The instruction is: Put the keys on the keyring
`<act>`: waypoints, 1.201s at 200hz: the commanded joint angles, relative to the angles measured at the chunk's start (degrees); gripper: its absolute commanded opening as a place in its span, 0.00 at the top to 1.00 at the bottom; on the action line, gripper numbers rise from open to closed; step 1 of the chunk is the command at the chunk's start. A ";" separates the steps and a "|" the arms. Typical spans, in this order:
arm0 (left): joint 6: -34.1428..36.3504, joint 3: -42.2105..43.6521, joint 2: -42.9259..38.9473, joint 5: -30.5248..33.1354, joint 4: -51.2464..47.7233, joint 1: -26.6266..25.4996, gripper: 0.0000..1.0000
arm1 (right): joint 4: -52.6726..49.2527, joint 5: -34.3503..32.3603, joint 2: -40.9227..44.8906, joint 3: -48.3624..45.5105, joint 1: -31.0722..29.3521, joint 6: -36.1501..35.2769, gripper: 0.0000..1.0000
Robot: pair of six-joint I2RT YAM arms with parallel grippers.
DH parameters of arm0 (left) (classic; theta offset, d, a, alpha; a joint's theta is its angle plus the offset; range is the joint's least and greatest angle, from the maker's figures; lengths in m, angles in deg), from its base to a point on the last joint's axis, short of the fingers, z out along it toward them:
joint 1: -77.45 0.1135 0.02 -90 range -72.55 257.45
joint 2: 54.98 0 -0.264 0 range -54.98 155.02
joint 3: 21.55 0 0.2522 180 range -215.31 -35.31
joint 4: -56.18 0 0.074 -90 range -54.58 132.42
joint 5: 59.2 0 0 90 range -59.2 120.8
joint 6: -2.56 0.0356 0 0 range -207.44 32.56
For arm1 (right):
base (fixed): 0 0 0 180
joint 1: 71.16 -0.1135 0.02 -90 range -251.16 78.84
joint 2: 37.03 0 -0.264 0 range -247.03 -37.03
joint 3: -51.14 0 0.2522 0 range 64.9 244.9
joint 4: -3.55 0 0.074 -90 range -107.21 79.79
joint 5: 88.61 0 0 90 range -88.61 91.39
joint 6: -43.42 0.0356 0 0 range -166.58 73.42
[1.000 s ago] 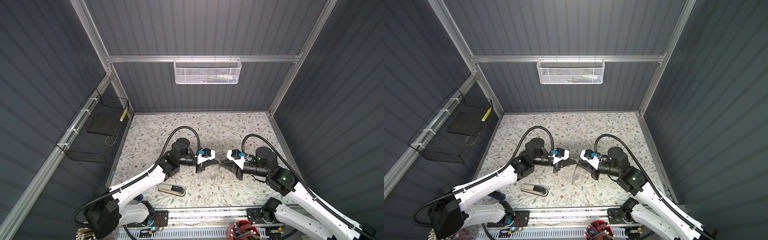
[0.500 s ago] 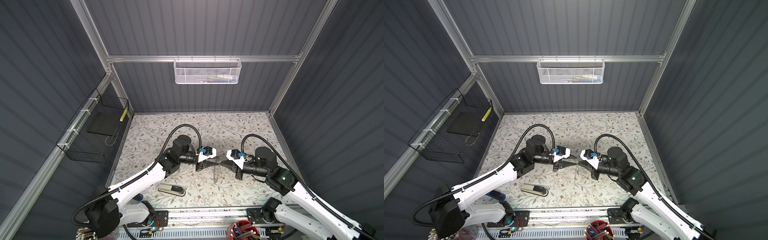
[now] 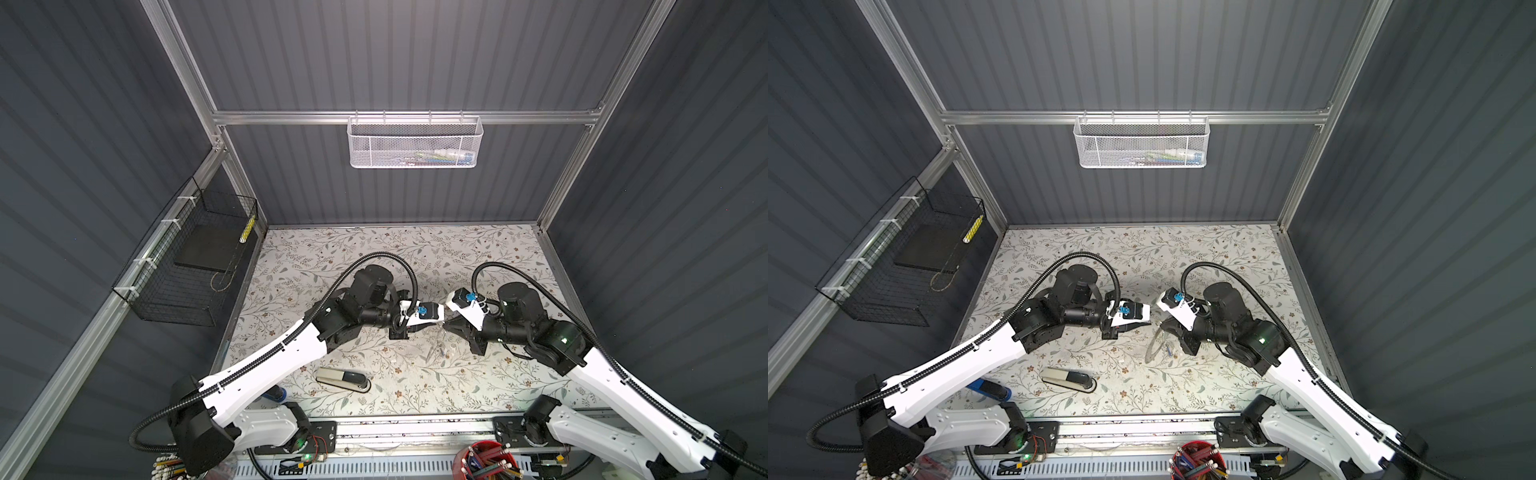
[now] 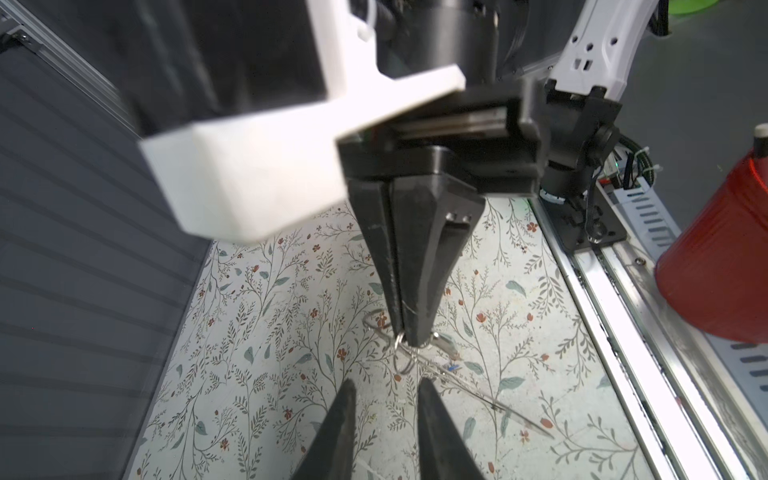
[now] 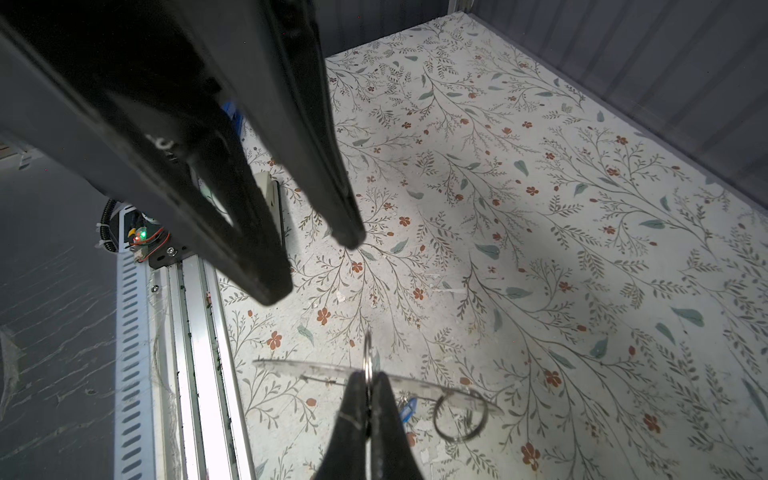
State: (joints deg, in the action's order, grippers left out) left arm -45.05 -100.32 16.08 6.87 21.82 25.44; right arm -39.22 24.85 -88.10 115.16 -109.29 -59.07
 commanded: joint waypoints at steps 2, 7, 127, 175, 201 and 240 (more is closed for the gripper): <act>3.07 -2.14 1.37 4.58 -3.70 -1.93 0.73 | -2.01 -0.51 -0.17 2.24 -0.06 1.79 1.00; 3.13 -2.16 1.51 6.82 -3.64 -2.43 0.72 | -2.18 -0.31 -0.38 2.45 -0.03 1.83 1.00; 4.28 -1.75 4.42 19.42 1.61 -9.40 0.80 | -3.24 0.44 -1.58 4.12 -0.22 2.42 1.00; 3.25 -1.78 4.57 22.30 3.99 -9.86 0.81 | -3.97 0.86 -2.18 4.41 -0.51 1.60 1.00; 2.55 -1.41 4.01 23.04 4.71 -10.04 0.79 | -3.94 0.85 -2.41 4.36 -0.57 1.59 1.00; 1.99 -0.48 3.23 23.30 5.16 -10.22 0.79 | -3.82 0.90 -2.41 4.41 -0.64 1.55 1.00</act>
State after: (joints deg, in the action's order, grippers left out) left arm -41.79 -100.61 20.26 29.32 25.51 15.60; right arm -43.42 24.00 -90.76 117.47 -109.58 -57.11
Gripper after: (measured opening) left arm 0.211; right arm 0.049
